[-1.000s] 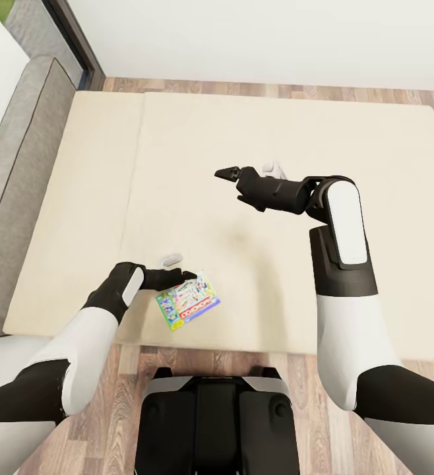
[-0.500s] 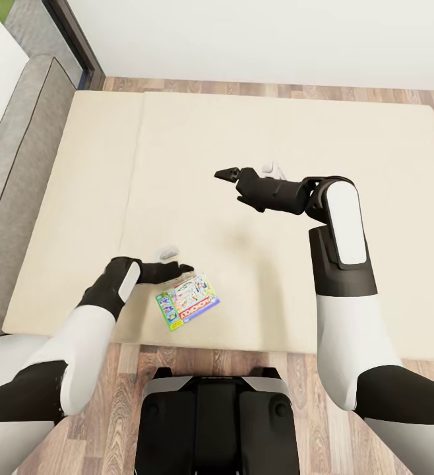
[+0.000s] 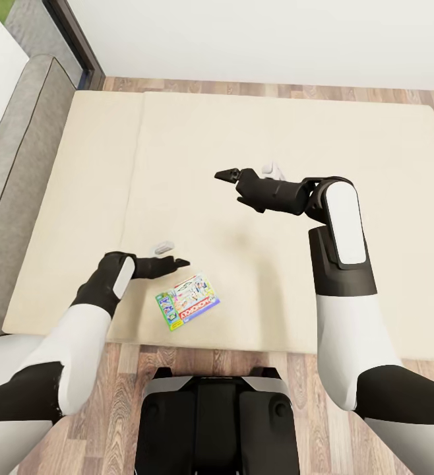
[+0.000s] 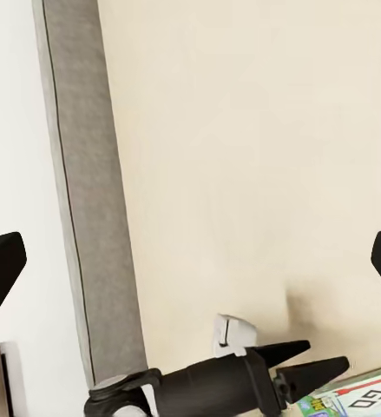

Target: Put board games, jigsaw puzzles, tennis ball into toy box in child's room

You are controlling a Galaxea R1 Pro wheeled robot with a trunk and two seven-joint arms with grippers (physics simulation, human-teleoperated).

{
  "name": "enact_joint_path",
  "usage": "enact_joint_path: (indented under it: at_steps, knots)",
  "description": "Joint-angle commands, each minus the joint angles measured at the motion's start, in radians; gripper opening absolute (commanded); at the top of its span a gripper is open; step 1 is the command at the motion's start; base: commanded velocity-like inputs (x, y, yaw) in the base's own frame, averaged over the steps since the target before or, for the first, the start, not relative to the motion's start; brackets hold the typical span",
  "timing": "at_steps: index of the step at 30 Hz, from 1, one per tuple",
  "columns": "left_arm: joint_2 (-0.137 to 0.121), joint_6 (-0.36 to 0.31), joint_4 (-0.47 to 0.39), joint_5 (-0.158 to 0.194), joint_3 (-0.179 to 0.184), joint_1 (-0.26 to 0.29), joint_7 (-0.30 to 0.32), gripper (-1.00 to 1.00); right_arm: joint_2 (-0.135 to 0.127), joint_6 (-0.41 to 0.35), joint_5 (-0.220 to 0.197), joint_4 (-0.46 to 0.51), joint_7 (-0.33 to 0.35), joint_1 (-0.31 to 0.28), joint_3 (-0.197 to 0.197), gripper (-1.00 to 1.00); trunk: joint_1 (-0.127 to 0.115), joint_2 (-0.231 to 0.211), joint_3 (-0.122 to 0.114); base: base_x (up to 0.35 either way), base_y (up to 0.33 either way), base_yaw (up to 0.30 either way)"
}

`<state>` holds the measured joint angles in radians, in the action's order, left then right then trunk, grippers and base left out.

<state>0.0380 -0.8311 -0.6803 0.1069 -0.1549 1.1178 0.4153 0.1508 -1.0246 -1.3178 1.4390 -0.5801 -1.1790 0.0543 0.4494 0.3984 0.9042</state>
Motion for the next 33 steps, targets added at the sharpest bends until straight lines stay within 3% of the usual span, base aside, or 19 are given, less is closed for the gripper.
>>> enact_joint_path:
  at_steps: [1,9,14,22,26,33]
  knots:
    - [-0.001,-0.014,-0.007,0.005,-0.005,0.000,-0.001,1.00,0.000,-0.002,-0.009,0.000,-0.010,-0.001,0.000,1.00,0.001,0.002,0.001,0.000,0.000,0.000]
    - [-0.037,-0.113,-0.104,0.008,-0.004,-0.030,-0.001,1.00,0.000,-0.002,-0.009,-0.001,-0.010,-0.002,-0.001,1.00,0.001,0.002,0.001,0.000,0.000,0.000]
    - [-0.067,-0.187,-0.193,0.010,-0.006,-0.079,0.000,1.00,0.000,-0.002,-0.009,-0.003,-0.010,-0.001,-0.001,1.00,0.001,0.002,0.001,0.000,0.000,0.000]
    - [-0.117,-0.215,-0.282,0.021,-0.006,-0.135,0.013,1.00,0.000,-0.002,-0.009,-0.023,-0.009,-0.001,-0.001,1.00,0.001,0.002,0.001,0.000,0.000,0.000]
    - [-0.130,-0.216,-0.294,0.023,-0.006,-0.152,0.034,1.00,0.000,-0.003,-0.009,-0.032,-0.009,-0.001,-0.001,1.00,0.001,0.002,0.001,0.000,0.000,0.000]
    - [-0.161,-0.216,-0.303,0.024,-0.006,-0.178,0.117,1.00,-0.004,-0.003,-0.009,-0.042,-0.009,-0.001,-0.002,1.00,0.001,0.002,0.001,0.000,0.000,0.000]
